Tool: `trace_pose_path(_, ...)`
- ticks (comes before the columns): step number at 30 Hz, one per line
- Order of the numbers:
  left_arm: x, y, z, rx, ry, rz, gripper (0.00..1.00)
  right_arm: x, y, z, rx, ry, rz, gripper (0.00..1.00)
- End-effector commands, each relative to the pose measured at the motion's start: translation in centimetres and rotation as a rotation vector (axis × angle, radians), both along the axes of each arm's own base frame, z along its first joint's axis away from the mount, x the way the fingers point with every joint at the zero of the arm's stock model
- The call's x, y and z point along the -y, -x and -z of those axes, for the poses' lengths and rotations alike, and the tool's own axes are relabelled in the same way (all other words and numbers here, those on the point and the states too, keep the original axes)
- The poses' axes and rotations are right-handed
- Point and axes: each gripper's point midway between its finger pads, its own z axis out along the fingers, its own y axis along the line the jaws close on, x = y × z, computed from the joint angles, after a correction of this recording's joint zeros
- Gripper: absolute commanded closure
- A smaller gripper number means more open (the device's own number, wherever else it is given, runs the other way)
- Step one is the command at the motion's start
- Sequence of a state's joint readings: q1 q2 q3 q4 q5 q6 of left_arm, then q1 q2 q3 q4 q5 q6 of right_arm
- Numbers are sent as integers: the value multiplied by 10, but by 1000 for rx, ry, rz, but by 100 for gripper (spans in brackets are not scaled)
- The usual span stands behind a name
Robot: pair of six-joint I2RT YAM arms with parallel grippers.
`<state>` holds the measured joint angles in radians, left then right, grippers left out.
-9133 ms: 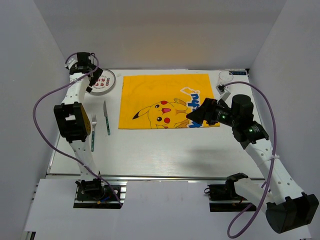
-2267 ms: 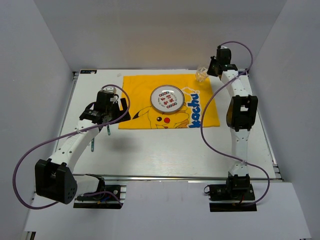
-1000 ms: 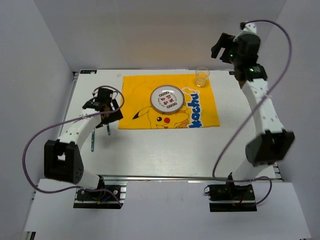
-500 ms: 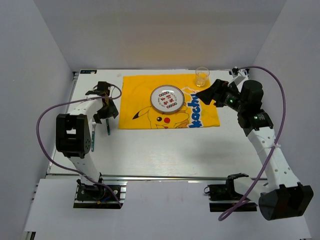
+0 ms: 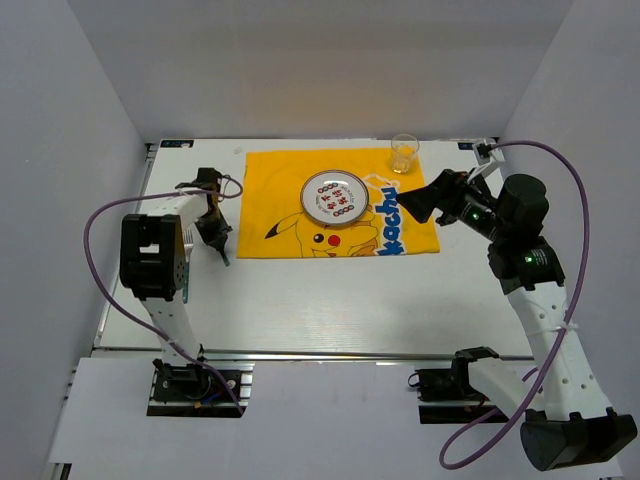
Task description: Set the dinner table for one person
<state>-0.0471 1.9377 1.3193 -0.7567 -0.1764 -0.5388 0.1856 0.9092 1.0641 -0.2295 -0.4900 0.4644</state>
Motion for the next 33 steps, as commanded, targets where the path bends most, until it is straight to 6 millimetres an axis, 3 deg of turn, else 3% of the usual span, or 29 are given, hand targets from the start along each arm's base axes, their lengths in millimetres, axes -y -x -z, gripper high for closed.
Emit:
trace_pose_path(1, -5, 3, 10, -39, -19, 3, 100, 0, 9, -25, 58, -12, -13, 11)
trace_pose_path(2, -2, 1, 3, -33, -28, 24, 100, -1, 9, -25, 55, -13, -13, 11)
trace_pose_path(6, -2, -32, -58, 105, -67, 66, 100, -1, 10, -29, 60, -22, -12, 11)
trace_pose_path(7, 2, -48, -91, 193, -49, 81, 100, 0, 10, -28, 58, -21, -8, 11)
trace_pose_path(9, 18, -60, -125, 280, -20, 149, 100, 3, 8, -28, 57, -18, 11, 11)
trace_pose_path(10, 25, -69, -153, 354, 14, 166, 100, 5, 7, -25, 49, -8, 30, 11)
trace_pose_path(14, 85, -77, -196, 474, 161, 252, 100, 19, -1, -28, 49, 20, 117, 11)
trace_pose_path(15, 99, -78, -198, 485, 188, 267, 100, 22, -3, -27, 36, 28, 137, 11)
trace_pose_path(16, 131, -78, -205, 503, 249, 321, 100, 26, -5, -27, 28, 35, 165, 11)
trace_pose_path(18, 167, -81, -194, 479, 309, 345, 100, 29, -6, -32, 25, 35, 183, 11)
trace_pose_path(19, 204, -75, -192, 473, 348, 390, 100, 32, -7, -34, 24, 36, 201, 11)
trace_pose_path(20, 227, -79, -200, 489, 378, 417, 100, 33, -5, -35, 19, 39, 208, 11)
trace_pose_path(21, 248, -83, -177, 440, 380, 428, 100, 36, -6, -41, 27, 42, 228, 11)
trace_pose_path(22, 282, -73, -173, 426, 408, 459, 100, 37, -4, -44, 32, 46, 231, 11)
trace_pose_path(24, 320, -80, -168, 431, 438, 473, 100, 42, -4, -50, 41, 58, 252, 11)
trace_pose_path(25, 348, -78, -178, 462, 477, 480, 100, 44, -5, -50, 33, 66, 263, 11)
trace_pose_path(27, 376, -76, -167, 463, 508, 489, 100, 48, -5, -58, 45, 68, 283, 11)
trace_pose_path(30, 421, -69, -170, 501, 611, 525, 100, 52, -4, -64, 49, 68, 306, 11)
trace_pose_path(33, 456, -59, -149, 475, 684, 543, 100, 54, -4, -66, 43, 78, 313, 11)
